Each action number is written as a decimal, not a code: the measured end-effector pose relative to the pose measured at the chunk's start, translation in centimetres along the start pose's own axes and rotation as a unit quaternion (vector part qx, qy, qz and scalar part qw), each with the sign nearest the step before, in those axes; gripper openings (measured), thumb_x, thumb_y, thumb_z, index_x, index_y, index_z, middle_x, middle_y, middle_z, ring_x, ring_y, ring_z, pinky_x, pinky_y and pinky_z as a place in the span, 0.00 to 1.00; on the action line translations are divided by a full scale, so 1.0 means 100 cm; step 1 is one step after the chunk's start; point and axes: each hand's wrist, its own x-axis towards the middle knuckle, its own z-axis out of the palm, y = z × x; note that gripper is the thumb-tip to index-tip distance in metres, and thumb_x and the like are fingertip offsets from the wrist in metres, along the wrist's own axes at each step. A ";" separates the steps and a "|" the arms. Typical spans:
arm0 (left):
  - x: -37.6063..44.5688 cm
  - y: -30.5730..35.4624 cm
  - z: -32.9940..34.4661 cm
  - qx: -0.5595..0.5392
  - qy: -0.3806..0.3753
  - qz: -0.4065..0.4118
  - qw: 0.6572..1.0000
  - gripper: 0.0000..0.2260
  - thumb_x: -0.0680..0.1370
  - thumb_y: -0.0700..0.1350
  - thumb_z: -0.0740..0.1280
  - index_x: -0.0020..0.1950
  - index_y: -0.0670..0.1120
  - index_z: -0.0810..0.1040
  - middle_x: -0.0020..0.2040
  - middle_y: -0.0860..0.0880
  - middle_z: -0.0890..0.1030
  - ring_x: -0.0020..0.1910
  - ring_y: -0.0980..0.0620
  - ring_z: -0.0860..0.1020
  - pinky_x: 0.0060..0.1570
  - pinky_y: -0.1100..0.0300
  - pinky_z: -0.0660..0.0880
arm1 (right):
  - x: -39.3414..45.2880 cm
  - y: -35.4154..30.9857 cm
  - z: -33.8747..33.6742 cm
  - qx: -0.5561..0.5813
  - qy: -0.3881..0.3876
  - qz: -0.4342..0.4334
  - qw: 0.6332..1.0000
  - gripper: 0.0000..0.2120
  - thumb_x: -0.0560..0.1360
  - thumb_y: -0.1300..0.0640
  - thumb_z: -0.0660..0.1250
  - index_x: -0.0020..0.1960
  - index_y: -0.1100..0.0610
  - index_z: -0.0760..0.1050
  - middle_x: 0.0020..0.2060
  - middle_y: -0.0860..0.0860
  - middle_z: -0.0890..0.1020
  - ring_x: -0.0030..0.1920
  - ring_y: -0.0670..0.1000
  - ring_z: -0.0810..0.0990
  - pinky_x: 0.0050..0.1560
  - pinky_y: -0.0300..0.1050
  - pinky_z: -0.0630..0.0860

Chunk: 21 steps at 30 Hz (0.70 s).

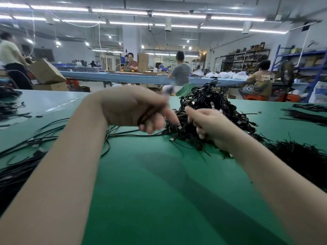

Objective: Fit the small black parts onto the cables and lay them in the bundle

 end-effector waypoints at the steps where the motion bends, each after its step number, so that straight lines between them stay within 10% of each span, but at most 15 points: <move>1: 0.009 -0.003 0.006 0.061 -0.003 -0.070 0.996 0.19 0.82 0.53 0.54 0.48 0.45 0.82 0.34 0.51 0.83 0.31 0.56 0.80 0.28 0.67 0.70 | 0.001 -0.006 -0.005 0.016 0.032 -0.027 0.999 0.17 0.78 0.45 0.63 0.39 0.56 0.77 0.27 0.47 0.67 0.24 0.45 0.64 0.27 0.38 0.64; 6: 0.044 -0.006 0.015 -0.194 0.257 0.057 0.945 0.19 0.84 0.52 0.53 0.56 0.41 0.78 0.51 0.44 0.84 0.50 0.49 0.83 0.47 0.60 0.79 | -0.006 -0.022 0.011 0.119 -0.084 -0.074 0.987 0.14 0.82 0.52 0.57 0.50 0.58 0.78 0.24 0.44 0.68 0.24 0.46 0.65 0.26 0.38 0.63; 10: 0.028 0.003 -0.002 -0.407 0.225 0.241 0.852 0.17 0.83 0.49 0.54 0.51 0.43 0.81 0.42 0.49 0.83 0.41 0.52 0.82 0.37 0.65 0.76 | -0.009 0.009 0.031 0.069 -0.239 0.014 0.969 0.12 0.82 0.49 0.55 0.46 0.52 0.73 0.30 0.47 0.67 0.28 0.46 0.66 0.31 0.39 0.67; 13: 0.011 0.002 -0.008 -0.364 0.128 0.220 0.896 0.16 0.81 0.48 0.58 0.40 0.48 0.81 0.29 0.55 0.75 0.29 0.57 0.75 0.30 0.65 0.72 | -0.006 0.027 0.030 -0.003 -0.207 0.075 0.975 0.13 0.81 0.47 0.57 0.43 0.53 0.72 0.31 0.47 0.65 0.27 0.46 0.64 0.29 0.38 0.67; 17: 0.019 -0.012 0.001 -0.017 0.006 -0.030 0.999 0.18 0.79 0.53 0.58 0.43 0.46 0.84 0.30 0.52 0.79 0.27 0.56 0.76 0.26 0.66 0.69 | 0.001 0.014 0.007 -0.165 0.034 -0.021 0.985 0.19 0.78 0.43 0.62 0.38 0.57 0.75 0.25 0.46 0.68 0.24 0.45 0.64 0.27 0.39 0.60; 21: 0.048 -0.019 0.018 -0.046 0.140 -0.051 0.988 0.18 0.84 0.53 0.53 0.55 0.43 0.79 0.45 0.49 0.86 0.41 0.55 0.84 0.42 0.62 0.77 | -0.002 -0.022 0.004 -0.083 0.104 -0.121 0.984 0.16 0.80 0.49 0.59 0.38 0.55 0.75 0.21 0.42 0.69 0.22 0.41 0.64 0.27 0.39 0.62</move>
